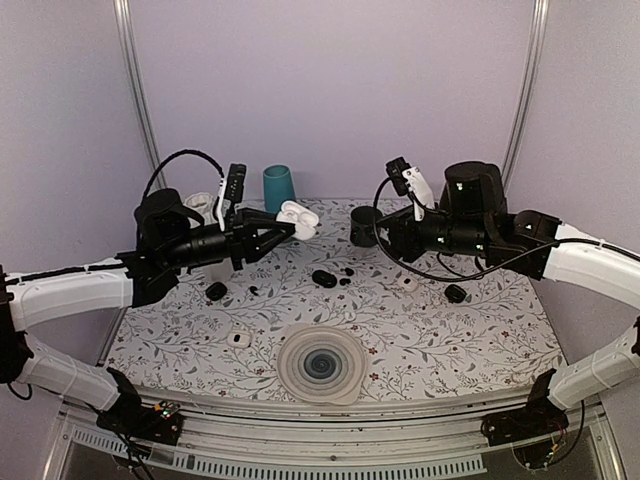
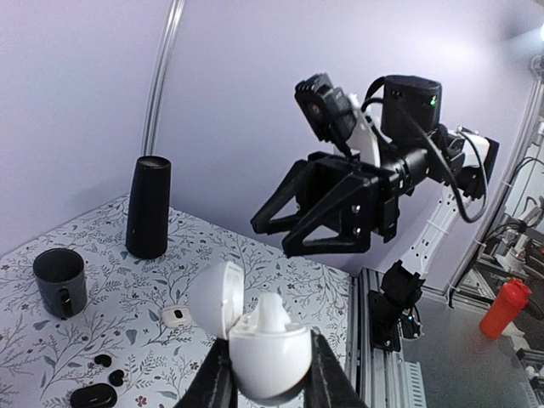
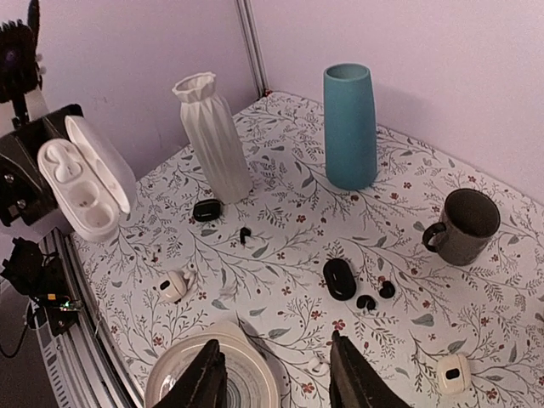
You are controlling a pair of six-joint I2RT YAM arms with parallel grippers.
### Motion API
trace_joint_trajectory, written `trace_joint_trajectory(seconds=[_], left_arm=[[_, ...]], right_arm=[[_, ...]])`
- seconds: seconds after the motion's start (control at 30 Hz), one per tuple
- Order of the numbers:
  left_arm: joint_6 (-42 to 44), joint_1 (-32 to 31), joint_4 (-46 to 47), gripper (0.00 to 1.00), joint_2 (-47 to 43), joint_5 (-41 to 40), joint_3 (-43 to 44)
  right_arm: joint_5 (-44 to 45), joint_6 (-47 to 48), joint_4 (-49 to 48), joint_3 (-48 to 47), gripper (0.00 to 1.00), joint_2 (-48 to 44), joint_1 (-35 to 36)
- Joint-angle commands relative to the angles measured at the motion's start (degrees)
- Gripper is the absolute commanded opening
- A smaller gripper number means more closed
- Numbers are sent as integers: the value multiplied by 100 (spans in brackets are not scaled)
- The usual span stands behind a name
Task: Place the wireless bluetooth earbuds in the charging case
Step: Pick up the right earbud from the center of the board.
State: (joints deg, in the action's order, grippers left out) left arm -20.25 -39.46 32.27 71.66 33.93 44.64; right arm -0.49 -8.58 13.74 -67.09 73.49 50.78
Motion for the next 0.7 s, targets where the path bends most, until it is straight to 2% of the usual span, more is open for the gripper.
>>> trace_joint_trajectory(seconds=[0.0,0.23,0.4,0.67], left_arm=[[-62,80,104,0,-181,-273,-117],[-92,102,117,0,-302,-377,-187],[-91,124,116,0,-386,-379,-212],[-109,147,113,0,-502,-352,-269]], right_arm=[[-55,-323,-199,447,40,83,-89],[-312,-529,-451,855,31,723,-110],[-738,-258,-639,994,29,1400,-111],[-1279,22,-438,396,28,2662,-112]])
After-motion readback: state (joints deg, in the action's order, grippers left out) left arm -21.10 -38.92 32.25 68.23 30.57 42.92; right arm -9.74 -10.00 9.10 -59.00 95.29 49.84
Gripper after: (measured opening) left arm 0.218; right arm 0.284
